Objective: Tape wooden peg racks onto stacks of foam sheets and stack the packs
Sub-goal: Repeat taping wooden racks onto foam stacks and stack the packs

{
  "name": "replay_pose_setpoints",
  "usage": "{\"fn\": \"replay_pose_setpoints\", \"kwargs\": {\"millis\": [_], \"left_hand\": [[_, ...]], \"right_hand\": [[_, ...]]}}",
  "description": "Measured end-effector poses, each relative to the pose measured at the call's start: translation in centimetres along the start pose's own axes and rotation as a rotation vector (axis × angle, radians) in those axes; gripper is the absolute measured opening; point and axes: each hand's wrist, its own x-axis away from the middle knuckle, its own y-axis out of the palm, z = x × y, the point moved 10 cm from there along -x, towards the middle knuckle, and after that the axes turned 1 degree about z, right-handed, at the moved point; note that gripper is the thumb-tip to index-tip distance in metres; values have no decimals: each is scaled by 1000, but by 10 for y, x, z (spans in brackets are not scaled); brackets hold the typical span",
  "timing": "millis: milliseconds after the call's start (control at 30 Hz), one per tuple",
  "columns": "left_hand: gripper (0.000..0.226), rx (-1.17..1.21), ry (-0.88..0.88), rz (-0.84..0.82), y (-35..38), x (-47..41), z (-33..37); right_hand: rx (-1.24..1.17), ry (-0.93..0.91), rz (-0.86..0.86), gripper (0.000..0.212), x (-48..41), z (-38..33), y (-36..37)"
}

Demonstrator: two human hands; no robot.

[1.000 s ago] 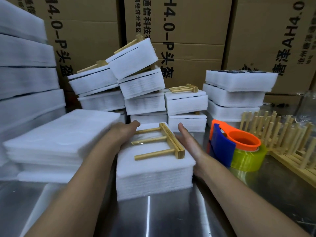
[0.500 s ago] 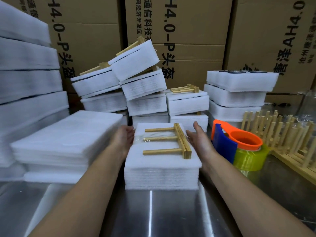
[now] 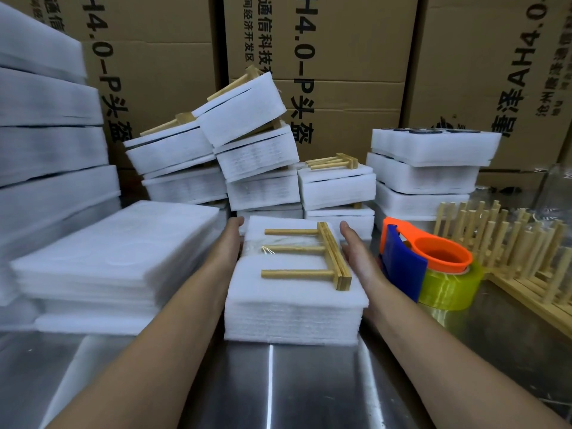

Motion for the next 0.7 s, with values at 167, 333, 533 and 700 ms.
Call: {"fn": "replay_pose_setpoints", "kwargs": {"millis": [167, 333, 533, 700], "left_hand": [[28, 21, 18, -122, 14, 8, 3], [29, -47, -33, -312, 33, 17, -4], [33, -14, -44, -436, 42, 21, -11], [28, 2, -35, -530, 47, 23, -11]], "right_hand": [[-69, -31, 15, 61, 2, -8, 0], [-82, -71, 31, 58, 2, -15, -3], [1, -106, 83, 47, 3, -20, -10], [41, -133, 155, 21, 6, -22, -20]]}}
